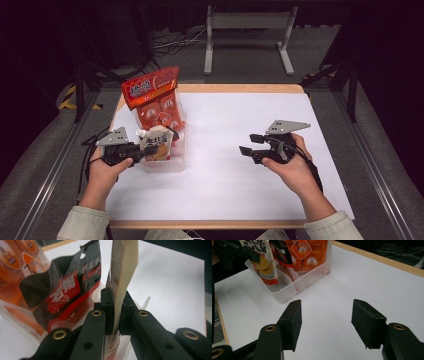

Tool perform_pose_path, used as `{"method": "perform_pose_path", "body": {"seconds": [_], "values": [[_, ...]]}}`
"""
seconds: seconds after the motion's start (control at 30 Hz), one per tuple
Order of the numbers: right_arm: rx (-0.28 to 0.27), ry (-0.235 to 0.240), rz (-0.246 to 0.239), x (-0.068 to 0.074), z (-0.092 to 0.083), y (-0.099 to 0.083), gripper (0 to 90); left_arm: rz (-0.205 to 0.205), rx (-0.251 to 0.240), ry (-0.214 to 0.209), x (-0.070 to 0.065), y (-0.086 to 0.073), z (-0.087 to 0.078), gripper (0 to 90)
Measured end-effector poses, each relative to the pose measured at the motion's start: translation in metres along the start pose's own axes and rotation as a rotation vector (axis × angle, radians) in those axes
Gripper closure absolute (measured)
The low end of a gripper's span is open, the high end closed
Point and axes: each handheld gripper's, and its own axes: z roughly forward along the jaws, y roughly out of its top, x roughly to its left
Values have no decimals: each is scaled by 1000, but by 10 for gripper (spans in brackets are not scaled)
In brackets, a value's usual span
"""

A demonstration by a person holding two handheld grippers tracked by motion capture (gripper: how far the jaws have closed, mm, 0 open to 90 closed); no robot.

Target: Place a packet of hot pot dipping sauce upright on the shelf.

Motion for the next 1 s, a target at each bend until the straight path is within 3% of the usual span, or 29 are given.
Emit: {"method": "perform_pose_path", "body": {"seconds": [0.57, 0.9, 1.0], "values": [[6, 1, 13, -3, 1, -2, 412, -10, 96, 19, -1, -5, 9, 838], [13, 13, 17, -3, 4, -3, 411, -38, 83, 24, -1, -8, 2, 786], [12, 15, 16, -3, 4, -2, 411, -35, 85, 51, -1, -9, -4, 761]]}}
